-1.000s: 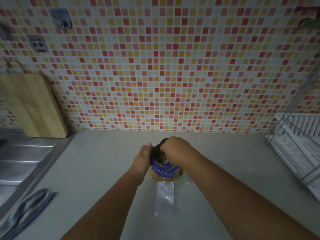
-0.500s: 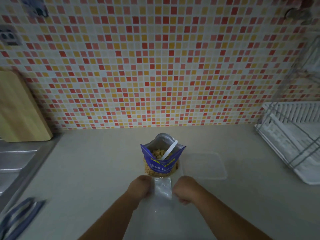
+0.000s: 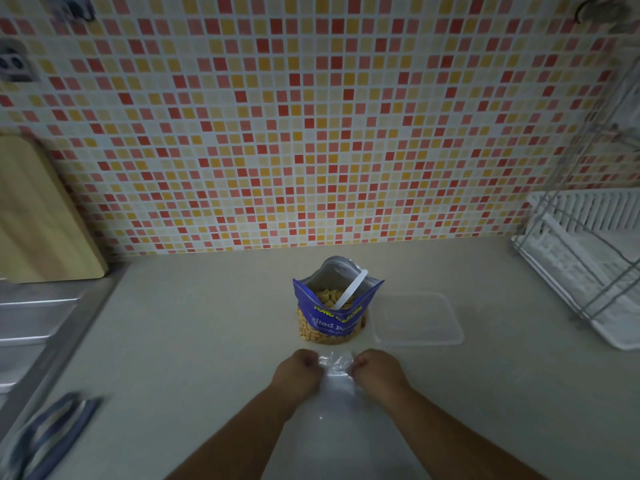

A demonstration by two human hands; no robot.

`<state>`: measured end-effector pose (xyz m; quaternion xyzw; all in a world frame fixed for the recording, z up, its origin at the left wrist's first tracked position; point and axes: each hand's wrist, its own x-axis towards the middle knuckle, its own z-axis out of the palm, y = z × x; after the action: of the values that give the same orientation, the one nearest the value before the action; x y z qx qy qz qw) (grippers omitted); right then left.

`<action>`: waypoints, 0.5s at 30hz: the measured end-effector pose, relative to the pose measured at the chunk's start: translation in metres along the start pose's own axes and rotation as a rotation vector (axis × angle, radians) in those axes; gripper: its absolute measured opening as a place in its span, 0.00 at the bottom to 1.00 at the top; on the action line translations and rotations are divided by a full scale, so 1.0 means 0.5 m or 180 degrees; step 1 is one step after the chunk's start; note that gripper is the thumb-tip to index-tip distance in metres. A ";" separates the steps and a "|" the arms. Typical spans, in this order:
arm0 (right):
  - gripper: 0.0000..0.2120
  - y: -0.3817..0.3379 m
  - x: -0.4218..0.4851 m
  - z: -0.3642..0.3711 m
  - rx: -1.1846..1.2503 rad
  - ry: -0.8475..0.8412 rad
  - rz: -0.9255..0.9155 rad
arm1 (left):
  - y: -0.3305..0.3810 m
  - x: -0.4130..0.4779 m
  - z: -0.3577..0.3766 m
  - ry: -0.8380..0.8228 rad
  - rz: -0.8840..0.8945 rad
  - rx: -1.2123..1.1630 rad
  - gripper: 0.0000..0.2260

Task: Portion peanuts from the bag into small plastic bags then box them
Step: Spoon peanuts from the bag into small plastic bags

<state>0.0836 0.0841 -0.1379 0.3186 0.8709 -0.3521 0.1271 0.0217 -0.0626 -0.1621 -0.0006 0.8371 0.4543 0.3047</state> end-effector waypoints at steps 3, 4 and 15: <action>0.04 -0.005 -0.015 -0.015 0.0355 0.0082 0.0017 | 0.025 -0.032 -0.006 -0.0064 -0.0030 -0.0265 0.15; 0.03 -0.004 -0.017 -0.021 0.0580 0.0062 -0.0035 | 0.033 -0.042 -0.009 -0.0091 -0.0005 -0.0388 0.17; 0.10 -0.045 -0.086 -0.107 0.2037 -0.0629 -0.0904 | 0.078 -0.129 -0.021 -0.0189 0.0933 -0.1632 0.06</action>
<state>0.1021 0.0891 -0.0684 0.1825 0.7357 -0.6500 0.0543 0.0577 -0.0654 -0.0952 0.0566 0.6769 0.6899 0.2502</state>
